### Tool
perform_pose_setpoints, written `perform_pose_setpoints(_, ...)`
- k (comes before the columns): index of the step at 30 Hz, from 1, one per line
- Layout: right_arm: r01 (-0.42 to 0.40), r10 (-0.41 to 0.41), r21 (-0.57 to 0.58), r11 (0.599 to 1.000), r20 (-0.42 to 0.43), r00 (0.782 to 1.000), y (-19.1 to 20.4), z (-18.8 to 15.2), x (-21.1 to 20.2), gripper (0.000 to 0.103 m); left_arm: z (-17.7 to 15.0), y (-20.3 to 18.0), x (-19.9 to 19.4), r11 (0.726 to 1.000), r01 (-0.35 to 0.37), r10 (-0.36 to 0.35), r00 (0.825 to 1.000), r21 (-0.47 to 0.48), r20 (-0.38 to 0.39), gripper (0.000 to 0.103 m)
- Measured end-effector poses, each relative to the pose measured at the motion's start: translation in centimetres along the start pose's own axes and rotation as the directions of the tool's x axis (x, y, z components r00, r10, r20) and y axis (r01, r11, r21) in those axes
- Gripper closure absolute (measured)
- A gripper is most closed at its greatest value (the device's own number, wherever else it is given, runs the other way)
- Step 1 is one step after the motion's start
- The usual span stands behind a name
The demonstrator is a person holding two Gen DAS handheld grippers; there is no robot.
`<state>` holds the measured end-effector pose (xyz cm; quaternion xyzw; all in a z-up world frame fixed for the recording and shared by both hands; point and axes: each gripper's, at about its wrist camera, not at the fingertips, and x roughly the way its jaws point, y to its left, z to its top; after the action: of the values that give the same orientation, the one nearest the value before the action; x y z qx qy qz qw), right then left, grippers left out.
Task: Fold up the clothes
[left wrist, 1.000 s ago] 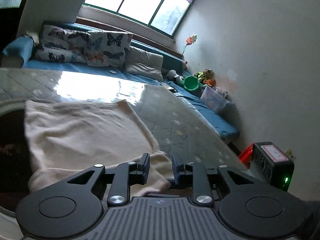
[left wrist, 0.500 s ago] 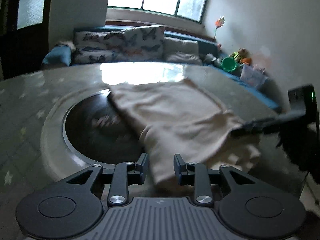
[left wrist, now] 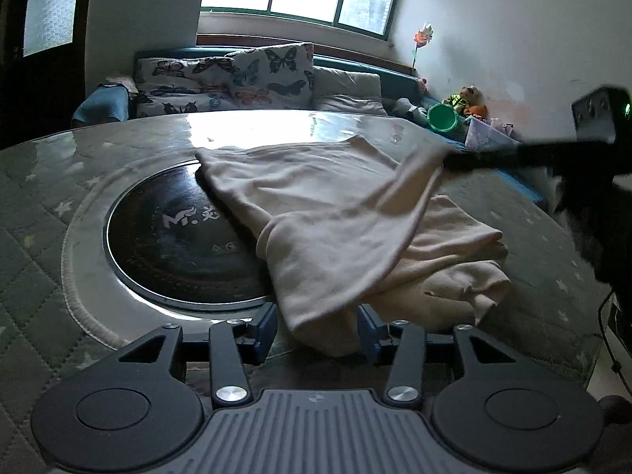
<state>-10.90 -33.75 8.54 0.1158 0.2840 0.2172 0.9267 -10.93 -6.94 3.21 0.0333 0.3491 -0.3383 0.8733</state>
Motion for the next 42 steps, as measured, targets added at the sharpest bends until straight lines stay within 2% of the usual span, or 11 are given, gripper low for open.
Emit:
perform_pose_setpoints(6,-0.028,0.031,-0.037,0.999,0.078,0.996,1.6,2.0,-0.9,0.097,-0.3,-0.3,0.4,1.0,-0.008,0.008,1.0,-0.002,0.005,0.056)
perform_pose_setpoints(12,-0.042,0.055,-0.097,0.994,0.133,0.99,3.3,3.2,-1.7,0.097,-0.4,-0.6,0.7,1.0,-0.024,0.024,1.0,0.003,0.003,0.064)
perform_pose_setpoints(15,-0.035,0.052,-0.114,0.993,0.148,0.988,3.6,3.5,-2.1,0.098,-0.4,-0.6,0.6,0.999,-0.031,0.031,0.999,-0.005,0.01,0.077)
perform_pose_setpoints(17,-0.024,0.043,-0.123,0.992,0.153,0.987,3.6,3.5,-2.5,0.098,-0.4,-0.7,0.6,0.999,-0.044,0.044,0.999,-0.008,0.012,0.091)
perform_pose_setpoints(20,0.013,0.006,-0.13,0.991,0.148,0.989,3.3,3.0,-2.9,0.098,-0.5,-0.9,0.5,0.997,-0.072,0.072,0.997,0.006,0.013,0.096)
perform_pose_setpoints(27,0.124,-0.123,-0.047,0.991,0.03,0.992,-0.5,-0.8,-2.8,0.098,-1.0,-1.4,0.2,0.996,-0.081,0.081,0.997,0.046,0.0,0.096)
perform_pose_setpoints(31,0.176,-0.177,-0.01,0.984,-0.061,0.982,-2.4,-2.9,-1.9,0.098,-1.1,-1.6,0.2,0.996,-0.051,0.053,0.998,0.072,-0.025,0.093)
perform_pose_setpoints(35,0.198,-0.198,-0.016,0.98,-0.151,0.968,-3.2,-4.5,-1.1,0.093,-0.8,-1.3,-0.4,0.995,-0.022,0.027,0.999,0.098,-0.045,0.085)
perform_pose_setpoints(36,0.205,-0.206,-0.022,0.979,-0.143,0.968,-3.2,-4.6,-1.4,0.09,-0.7,-1.2,-0.7,0.994,-0.02,0.025,0.999,0.107,-0.043,0.085)
perform_pose_setpoints(42,0.249,-0.253,-0.076,0.966,-0.054,0.966,-3.1,-2.8,-1.8,0.09,1.8,-0.8,-1.9,0.993,0.004,-0.007,1.0,0.117,0.024,0.084)
